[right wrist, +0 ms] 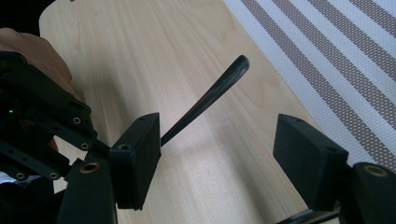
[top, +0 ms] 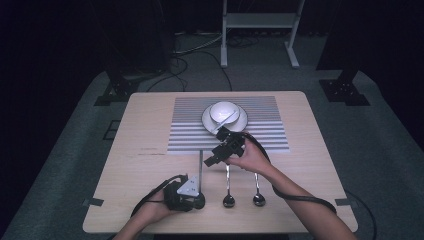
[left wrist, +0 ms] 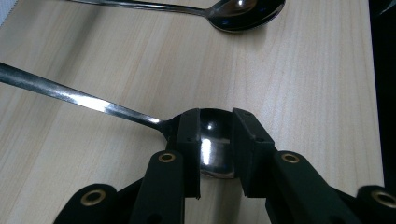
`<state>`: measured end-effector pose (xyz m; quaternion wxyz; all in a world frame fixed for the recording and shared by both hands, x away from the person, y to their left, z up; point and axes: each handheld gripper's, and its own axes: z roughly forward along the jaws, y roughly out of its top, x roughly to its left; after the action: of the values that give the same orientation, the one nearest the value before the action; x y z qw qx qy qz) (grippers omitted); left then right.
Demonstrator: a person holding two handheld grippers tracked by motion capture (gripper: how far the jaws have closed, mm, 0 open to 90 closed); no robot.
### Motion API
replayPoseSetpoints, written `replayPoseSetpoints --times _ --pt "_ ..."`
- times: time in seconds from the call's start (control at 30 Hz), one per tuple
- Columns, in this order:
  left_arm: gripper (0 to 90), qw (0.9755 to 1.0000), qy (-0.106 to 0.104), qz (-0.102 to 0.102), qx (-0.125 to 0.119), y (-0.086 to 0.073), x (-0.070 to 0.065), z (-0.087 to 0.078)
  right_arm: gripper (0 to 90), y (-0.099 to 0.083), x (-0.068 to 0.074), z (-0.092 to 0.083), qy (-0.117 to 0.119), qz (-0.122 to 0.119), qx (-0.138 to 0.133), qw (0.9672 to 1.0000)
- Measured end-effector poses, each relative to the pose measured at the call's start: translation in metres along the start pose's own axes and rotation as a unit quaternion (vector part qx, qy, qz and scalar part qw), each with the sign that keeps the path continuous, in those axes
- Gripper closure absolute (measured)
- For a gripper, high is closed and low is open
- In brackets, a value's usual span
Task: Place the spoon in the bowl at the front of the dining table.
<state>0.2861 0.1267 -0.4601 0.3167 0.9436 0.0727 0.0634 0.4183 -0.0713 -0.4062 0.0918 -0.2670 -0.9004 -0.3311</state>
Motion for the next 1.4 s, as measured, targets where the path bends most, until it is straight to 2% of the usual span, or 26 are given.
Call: replayPoseSetpoints --times 0.63,0.8,0.9,0.93,1.07,1.23,1.4 --pt "73.0 1.0 0.002 0.004 0.0 0.0 -0.001 0.0 33.1 0.016 -0.003 0.029 0.017 0.006 0.014 0.9997" --pt "72.6 1.0 0.004 0.004 -0.001 0.0 -0.001 0.0 42.8 0.018 -0.004 0.035 0.021 0.01 0.019 0.9995" --pt "71.6 1.0 0.005 0.003 -0.001 0.0 -0.001 0.0 45.4 0.02 -0.005 0.037 0.017 0.009 0.023 0.9996" --pt "71.5 1.0 0.005 0.004 -0.001 0.0 -0.001 0.0 48.7 0.021 -0.006 0.037 0.008 0.009 0.023 0.9997" --pt "71.5 1.0 0.006 0.004 -0.001 0.0 -0.001 0.0 53.3 0.022 -0.007 0.039 0.011 0.015 0.021 0.9996" --pt "70.1 1.0 0.006 0.004 -0.001 0.0 0.0 0.0 65.8 0.022 -0.004 0.039 0.013 0.012 0.02 0.9996" --pt "69.4 0.9999 0.009 0.006 0.001 0.001 -0.001 0.0 72.7 0.023 -0.004 0.035 0.035 0.033 0.012 0.9988"
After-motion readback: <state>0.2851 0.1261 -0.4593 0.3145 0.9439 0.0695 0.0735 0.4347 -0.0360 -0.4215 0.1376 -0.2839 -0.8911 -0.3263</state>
